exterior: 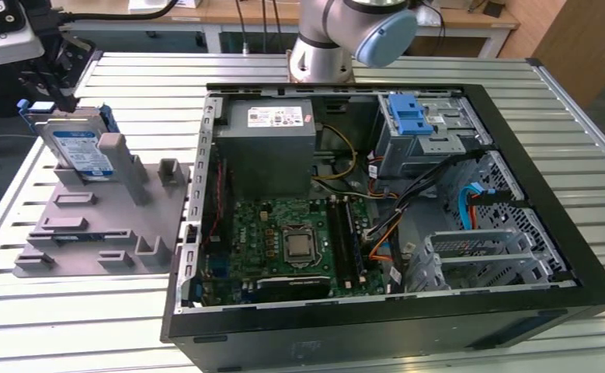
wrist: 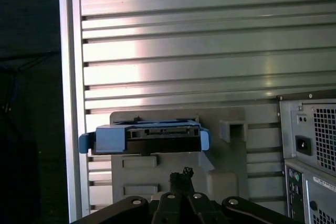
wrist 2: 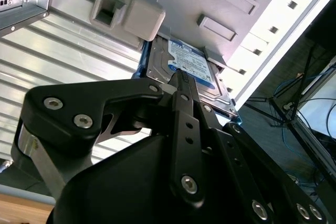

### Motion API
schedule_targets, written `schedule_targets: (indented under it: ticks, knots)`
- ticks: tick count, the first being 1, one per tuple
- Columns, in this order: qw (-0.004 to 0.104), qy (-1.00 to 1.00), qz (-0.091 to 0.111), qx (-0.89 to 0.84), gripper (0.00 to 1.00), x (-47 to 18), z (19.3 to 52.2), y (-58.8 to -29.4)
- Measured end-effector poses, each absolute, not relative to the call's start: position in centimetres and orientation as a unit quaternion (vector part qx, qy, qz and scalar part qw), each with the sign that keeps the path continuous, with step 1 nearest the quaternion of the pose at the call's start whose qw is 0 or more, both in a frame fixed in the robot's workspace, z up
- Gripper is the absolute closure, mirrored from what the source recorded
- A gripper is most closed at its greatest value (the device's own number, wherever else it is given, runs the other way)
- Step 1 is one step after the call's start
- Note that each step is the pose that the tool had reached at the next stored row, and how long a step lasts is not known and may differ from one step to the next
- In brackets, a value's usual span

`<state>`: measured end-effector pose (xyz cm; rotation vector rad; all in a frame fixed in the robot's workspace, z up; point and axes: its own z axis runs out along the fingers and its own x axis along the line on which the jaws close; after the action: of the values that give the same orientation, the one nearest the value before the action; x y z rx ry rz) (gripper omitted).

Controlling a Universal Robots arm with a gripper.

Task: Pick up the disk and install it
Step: 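Reach for the disk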

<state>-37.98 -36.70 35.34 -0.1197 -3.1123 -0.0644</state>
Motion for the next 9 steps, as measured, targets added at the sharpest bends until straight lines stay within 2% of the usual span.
schedule_targets:
  ticks: [9]
  knots:
    - [0.013, -0.999, -0.021, -0.038, 0.89, -39.3, 35.3, -36.1]
